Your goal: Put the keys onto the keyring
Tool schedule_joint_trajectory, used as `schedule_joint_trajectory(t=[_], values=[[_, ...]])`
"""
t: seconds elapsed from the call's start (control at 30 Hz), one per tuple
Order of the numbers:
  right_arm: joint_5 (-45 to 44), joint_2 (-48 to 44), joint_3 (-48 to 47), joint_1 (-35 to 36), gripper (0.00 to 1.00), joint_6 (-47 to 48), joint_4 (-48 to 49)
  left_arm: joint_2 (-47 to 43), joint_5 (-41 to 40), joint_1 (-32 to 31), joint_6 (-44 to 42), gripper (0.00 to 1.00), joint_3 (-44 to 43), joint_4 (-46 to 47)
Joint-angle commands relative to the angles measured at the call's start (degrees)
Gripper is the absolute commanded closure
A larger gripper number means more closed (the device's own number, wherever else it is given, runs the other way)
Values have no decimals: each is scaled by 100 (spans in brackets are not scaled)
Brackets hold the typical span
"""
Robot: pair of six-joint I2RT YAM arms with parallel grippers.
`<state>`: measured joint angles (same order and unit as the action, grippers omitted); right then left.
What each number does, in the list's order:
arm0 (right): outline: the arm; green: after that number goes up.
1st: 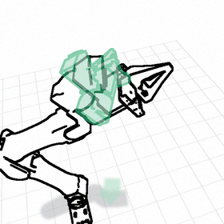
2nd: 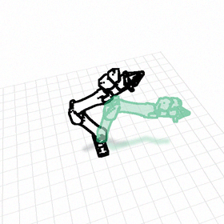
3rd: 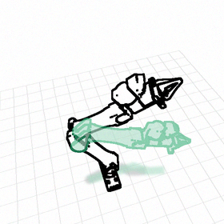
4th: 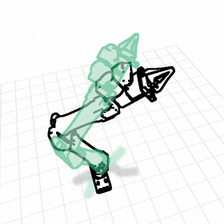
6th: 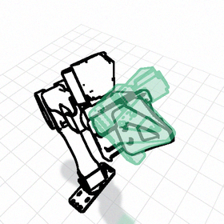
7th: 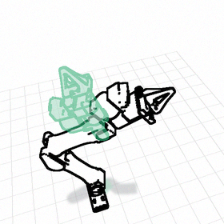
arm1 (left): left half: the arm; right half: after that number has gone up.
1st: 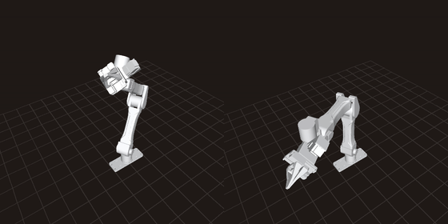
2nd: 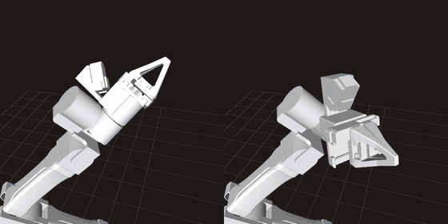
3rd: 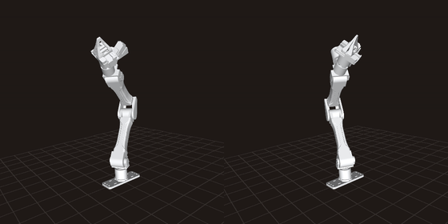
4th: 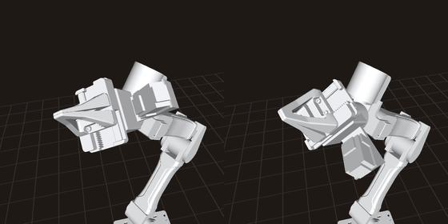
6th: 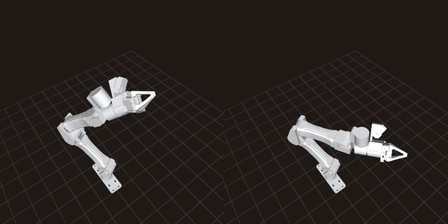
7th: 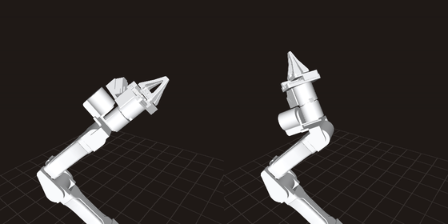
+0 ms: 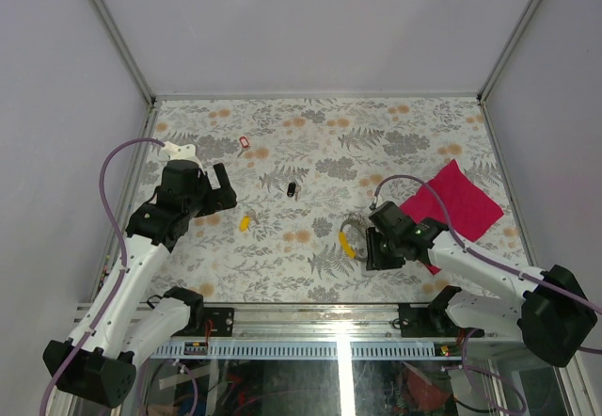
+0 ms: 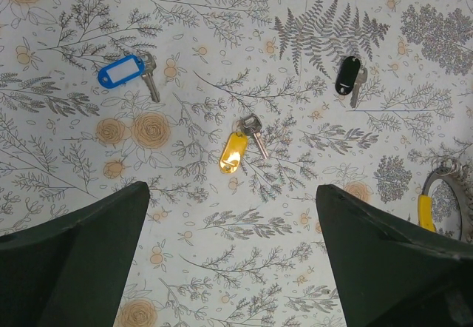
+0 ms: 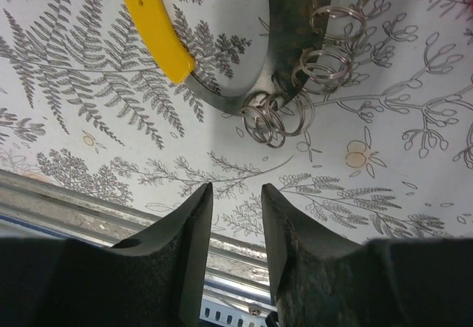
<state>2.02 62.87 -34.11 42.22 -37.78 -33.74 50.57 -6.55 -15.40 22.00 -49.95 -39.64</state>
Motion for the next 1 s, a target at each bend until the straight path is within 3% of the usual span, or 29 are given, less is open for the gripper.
schedule_joint_trajectory(t=[0.0, 0.27, 0.97], values=[[-83, 89, 5, -5, 61, -187, 413, -33, 47, -34, -86, 0, 46, 272], [-609, 73, 122, -3, 62, -385, 645, -38, 37, -58, -82, 0, 42, 265], [-832, 459, 261, -3, 62, -441, 1034, -16, 30, -87, -90, 0, 39, 271]])
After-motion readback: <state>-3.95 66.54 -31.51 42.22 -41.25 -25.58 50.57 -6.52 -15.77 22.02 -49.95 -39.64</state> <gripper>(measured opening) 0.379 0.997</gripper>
